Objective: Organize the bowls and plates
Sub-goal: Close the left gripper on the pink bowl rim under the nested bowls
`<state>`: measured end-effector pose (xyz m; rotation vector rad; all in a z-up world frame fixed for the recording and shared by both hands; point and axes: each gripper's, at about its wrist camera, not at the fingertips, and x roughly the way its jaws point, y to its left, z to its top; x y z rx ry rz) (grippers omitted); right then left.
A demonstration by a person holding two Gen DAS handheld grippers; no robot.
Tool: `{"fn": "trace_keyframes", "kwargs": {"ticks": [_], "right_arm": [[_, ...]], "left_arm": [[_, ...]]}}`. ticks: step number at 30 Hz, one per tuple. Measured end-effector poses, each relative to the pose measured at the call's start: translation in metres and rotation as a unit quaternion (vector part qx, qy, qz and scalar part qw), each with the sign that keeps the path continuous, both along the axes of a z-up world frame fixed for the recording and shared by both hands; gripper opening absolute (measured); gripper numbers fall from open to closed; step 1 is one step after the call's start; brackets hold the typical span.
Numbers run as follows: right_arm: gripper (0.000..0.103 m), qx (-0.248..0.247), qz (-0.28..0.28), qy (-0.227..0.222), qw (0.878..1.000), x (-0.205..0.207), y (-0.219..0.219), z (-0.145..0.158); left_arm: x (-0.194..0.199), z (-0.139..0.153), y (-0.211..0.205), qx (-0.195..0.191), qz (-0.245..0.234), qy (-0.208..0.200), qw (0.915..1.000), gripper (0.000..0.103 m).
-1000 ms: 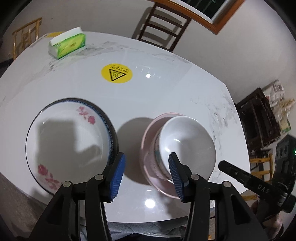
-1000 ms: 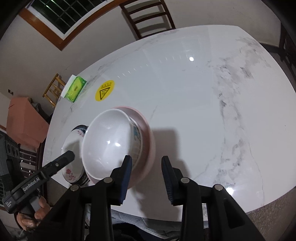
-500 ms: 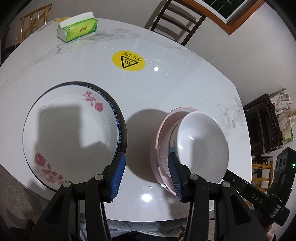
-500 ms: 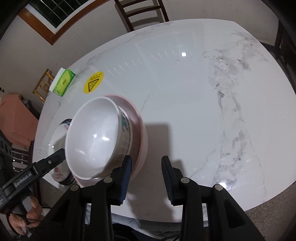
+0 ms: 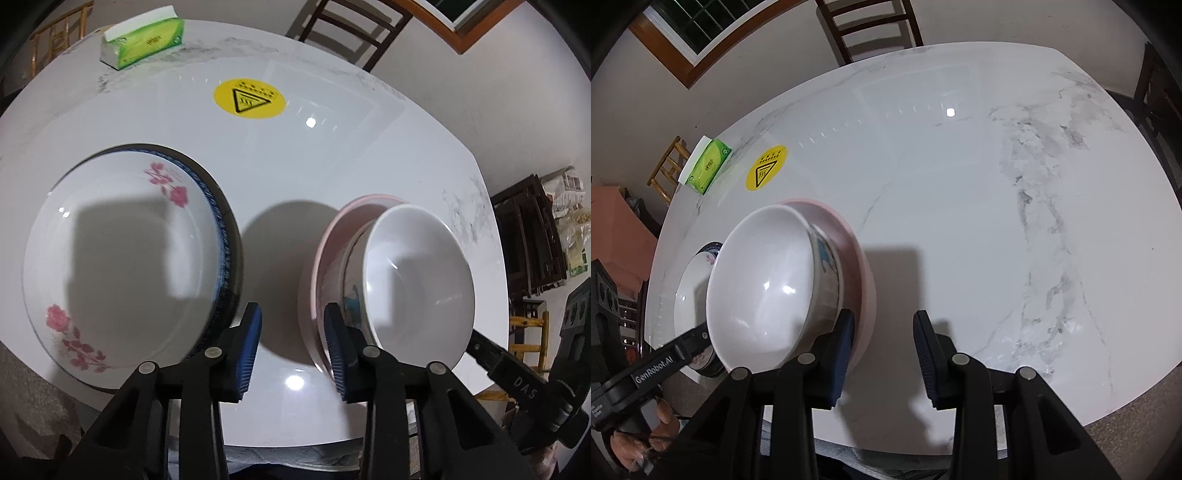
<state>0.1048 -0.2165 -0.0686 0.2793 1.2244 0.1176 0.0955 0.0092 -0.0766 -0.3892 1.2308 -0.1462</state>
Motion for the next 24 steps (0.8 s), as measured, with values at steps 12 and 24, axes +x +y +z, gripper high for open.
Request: {"fn": "trace_keyframes", "kwargs": {"ticks": [12, 24], "right_arm": [[0.034, -0.033, -0.030, 0.003, 0.999, 0.000, -0.022, -0.002], [0.034, -0.019, -0.039, 0.014, 0.999, 0.003, -0.031, -0.010]], "left_arm": [[0.005, -0.008, -0.025, -0.008, -0.033, -0.003, 0.9994, 0.027], [0.010, -0.010, -0.036, 0.007, -0.044, -0.014, 0.9989, 0.029]]}}
